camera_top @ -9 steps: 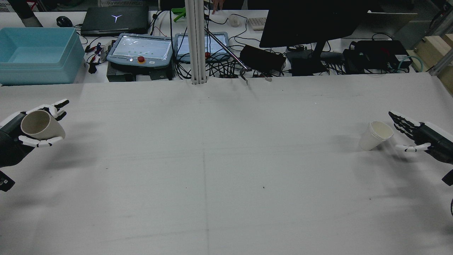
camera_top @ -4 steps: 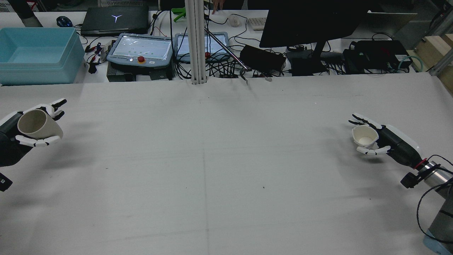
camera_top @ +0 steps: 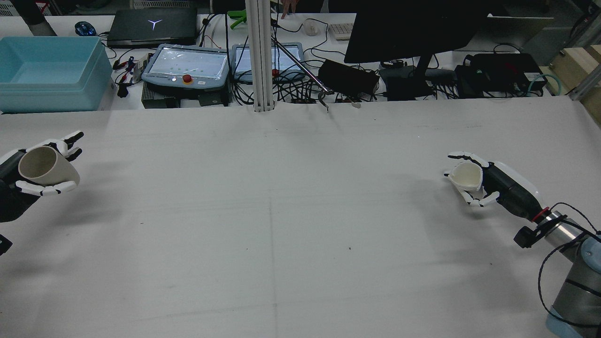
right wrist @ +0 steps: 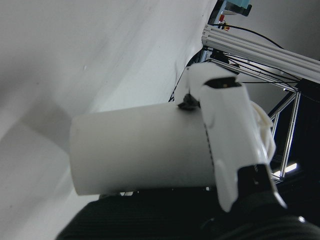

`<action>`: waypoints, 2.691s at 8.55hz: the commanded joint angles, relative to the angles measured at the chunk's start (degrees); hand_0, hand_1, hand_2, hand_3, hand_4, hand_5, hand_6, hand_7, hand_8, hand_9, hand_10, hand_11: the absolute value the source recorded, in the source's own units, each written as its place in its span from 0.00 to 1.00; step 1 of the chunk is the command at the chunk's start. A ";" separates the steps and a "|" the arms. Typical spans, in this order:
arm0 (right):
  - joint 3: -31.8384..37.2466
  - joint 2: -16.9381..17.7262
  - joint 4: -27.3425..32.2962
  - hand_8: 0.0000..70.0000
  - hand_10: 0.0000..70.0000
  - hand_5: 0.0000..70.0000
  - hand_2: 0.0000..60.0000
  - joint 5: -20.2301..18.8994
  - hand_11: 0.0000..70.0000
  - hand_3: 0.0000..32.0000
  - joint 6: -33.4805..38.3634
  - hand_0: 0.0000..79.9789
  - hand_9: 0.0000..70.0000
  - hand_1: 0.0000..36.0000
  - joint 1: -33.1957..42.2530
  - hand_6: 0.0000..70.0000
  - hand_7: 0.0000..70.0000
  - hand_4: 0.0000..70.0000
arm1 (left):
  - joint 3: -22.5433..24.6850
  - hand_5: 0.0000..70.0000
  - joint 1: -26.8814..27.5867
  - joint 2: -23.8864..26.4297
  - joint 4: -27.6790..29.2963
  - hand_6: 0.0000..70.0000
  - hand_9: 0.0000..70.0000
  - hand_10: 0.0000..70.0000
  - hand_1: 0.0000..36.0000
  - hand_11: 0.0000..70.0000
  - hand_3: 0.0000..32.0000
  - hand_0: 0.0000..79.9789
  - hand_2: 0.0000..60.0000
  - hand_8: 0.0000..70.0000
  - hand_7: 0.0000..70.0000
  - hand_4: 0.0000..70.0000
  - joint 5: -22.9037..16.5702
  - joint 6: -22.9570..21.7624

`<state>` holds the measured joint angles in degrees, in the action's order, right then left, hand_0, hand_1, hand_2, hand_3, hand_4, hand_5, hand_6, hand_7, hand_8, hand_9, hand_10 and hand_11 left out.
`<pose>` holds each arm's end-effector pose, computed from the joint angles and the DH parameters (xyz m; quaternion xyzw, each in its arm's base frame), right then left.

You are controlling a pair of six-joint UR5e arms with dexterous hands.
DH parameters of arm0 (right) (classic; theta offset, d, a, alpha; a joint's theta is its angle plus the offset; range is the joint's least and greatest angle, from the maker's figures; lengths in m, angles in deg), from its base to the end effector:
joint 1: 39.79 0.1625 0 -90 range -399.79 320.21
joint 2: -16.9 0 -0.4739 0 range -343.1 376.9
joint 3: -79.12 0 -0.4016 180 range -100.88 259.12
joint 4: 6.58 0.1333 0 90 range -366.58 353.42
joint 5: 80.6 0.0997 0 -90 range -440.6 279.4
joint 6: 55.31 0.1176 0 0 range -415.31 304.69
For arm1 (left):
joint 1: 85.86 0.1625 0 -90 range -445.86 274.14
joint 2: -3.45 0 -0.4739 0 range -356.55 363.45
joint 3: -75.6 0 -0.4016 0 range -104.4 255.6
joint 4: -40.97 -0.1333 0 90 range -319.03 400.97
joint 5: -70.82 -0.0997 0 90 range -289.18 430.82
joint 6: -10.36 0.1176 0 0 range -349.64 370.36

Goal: Pour water
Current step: 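Carry both cups toward the table center, right cup raised higher, then tilt the right-held cup over the left-held cup's opening to pour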

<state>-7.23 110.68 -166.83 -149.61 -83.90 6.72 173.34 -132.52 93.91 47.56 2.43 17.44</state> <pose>-0.2138 -0.4802 0.7613 0.0140 -0.7742 0.5821 0.2481 0.2370 -0.5085 0.6476 -0.1334 0.7752 -0.6056 0.1209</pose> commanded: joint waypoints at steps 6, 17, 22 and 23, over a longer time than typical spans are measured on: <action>-28.23 -18.07 -38.51 0.67 0.00 0.35 1.00 3.17 0.02 0.00 -6.28 1.00 0.89 1.00 3.92 0.73 0.96 0.11 | -0.09 1.00 10.53 14.80 -12.62 0.17 0.01 0.06 1.00 0.15 0.00 1.00 1.00 0.03 0.16 0.42 -0.34 8.27; -34.24 -38.94 -53.93 0.43 0.00 0.32 1.00 16.77 0.00 0.00 -57.78 1.00 0.61 1.00 -15.73 0.80 1.00 0.55 | -15.04 1.00 19.87 47.51 -22.20 0.22 0.02 0.06 1.00 0.15 0.00 1.00 1.00 0.04 0.19 0.47 -0.25 7.09; -35.02 -30.78 -48.84 0.39 0.00 0.32 1.00 19.79 0.00 0.00 -41.65 1.00 0.54 1.00 -13.41 0.66 0.87 0.32 | -13.19 1.00 18.80 47.55 -21.63 0.22 0.02 0.06 1.00 0.15 0.00 1.00 1.00 0.04 0.19 0.45 0.01 6.46; -39.29 -29.20 -48.84 0.39 0.00 0.32 1.00 19.61 0.00 0.00 -36.42 1.00 0.53 1.00 -10.94 0.64 0.80 0.27 | -12.23 1.00 18.98 44.14 -21.27 0.21 0.02 0.07 1.00 0.16 0.00 1.00 1.00 0.04 0.19 0.46 0.10 5.06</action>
<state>-41.74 77.86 -217.00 -129.58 -134.04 -8.86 159.89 -113.65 142.79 24.62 2.36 24.02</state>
